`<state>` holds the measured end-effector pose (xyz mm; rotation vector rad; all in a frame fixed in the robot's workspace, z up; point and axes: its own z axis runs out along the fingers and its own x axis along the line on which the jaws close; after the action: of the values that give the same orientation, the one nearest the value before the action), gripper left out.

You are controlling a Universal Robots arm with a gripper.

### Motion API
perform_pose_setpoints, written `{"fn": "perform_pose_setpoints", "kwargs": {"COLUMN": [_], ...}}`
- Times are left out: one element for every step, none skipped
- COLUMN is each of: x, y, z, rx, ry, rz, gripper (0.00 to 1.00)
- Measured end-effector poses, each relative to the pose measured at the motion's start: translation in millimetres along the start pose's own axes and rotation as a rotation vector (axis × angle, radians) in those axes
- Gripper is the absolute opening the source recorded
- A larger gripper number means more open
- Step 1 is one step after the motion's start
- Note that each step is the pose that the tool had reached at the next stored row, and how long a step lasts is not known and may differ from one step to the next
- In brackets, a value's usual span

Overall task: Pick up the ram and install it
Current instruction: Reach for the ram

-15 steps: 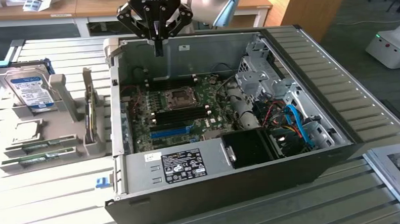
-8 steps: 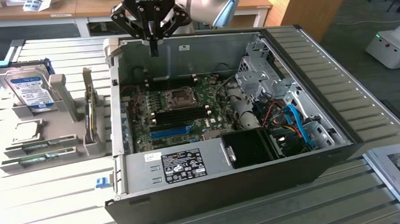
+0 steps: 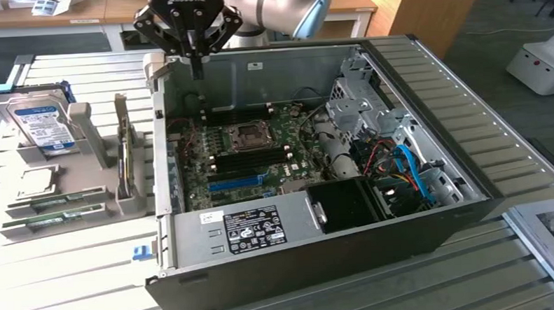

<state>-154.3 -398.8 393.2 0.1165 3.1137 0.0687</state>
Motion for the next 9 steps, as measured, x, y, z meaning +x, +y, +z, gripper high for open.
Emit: {"fn": "perform_pose_setpoints", "kwargs": {"x": [3.0,5.8,8.4,11.0,13.6,16.1,18.8,21.3,23.8], "y": [-0.2,-0.4,-0.6,-0.8,-1.0,-1.2,-1.4,-1.5,-1.7], "z": [-0.1,-0.1,-0.1,-0.2,-0.3,-0.3,-0.3,-0.4,-0.4], "rx": [0.0,-0.0001,-0.0001,-0.0001,0.0,0.0,-0.0001,-0.0001,-0.0001], "ry": [0.0,0.0,-0.0001,-0.0001,0.0,0.0,0.0,0.0,0.0], "rz": [0.0,0.0,0.0,0.0,0.0,0.0,0.0,0.0,0.0], "gripper": [0.1,0.1,0.1,0.1,0.1,0.1,0.1,0.1,0.1]}}
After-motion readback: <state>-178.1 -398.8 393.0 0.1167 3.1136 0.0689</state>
